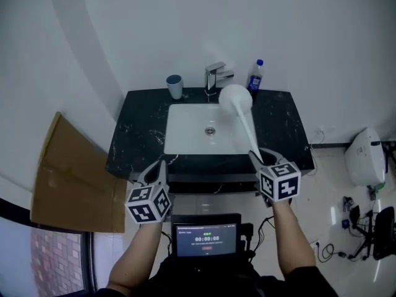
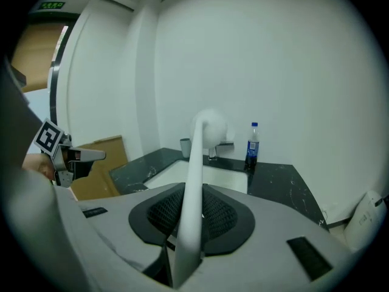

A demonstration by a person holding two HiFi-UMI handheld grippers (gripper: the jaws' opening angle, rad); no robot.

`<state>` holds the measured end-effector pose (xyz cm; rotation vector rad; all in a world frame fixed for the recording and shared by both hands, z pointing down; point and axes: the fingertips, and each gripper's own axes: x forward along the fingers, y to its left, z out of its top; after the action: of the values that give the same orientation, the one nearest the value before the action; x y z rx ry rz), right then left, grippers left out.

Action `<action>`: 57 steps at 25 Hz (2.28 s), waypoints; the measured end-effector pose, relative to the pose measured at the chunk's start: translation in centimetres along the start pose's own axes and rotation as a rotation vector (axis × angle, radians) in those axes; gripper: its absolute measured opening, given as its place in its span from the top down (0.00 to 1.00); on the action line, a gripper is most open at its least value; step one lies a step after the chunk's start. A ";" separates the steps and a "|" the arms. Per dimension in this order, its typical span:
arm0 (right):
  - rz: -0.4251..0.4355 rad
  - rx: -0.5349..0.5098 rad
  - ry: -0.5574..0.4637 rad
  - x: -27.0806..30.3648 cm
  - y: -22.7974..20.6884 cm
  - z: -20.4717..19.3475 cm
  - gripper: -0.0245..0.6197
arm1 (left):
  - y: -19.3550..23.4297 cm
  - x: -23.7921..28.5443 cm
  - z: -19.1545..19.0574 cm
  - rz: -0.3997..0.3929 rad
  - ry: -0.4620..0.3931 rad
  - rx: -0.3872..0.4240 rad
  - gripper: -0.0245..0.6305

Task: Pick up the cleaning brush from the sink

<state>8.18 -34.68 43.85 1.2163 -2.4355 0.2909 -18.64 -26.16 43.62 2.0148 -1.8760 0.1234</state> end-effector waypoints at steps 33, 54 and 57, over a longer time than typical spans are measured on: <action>0.064 0.004 -0.372 -20.7 -1.1 -1.2 0.85 | -17.0 -10.6 -7.0 -0.057 0.029 0.084 0.96; 0.025 -0.007 -0.407 -21.5 0.3 -0.6 0.85 | -15.3 -11.9 -6.1 -0.058 -0.003 0.070 0.96; 0.022 0.002 -0.410 -21.7 0.1 -0.6 0.85 | -15.5 -12.0 -6.0 -0.057 -0.004 0.070 0.96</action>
<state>20.02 -18.83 34.85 1.3609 -2.7928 0.0514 -3.60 -12.34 41.95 2.1144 -1.8391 0.1725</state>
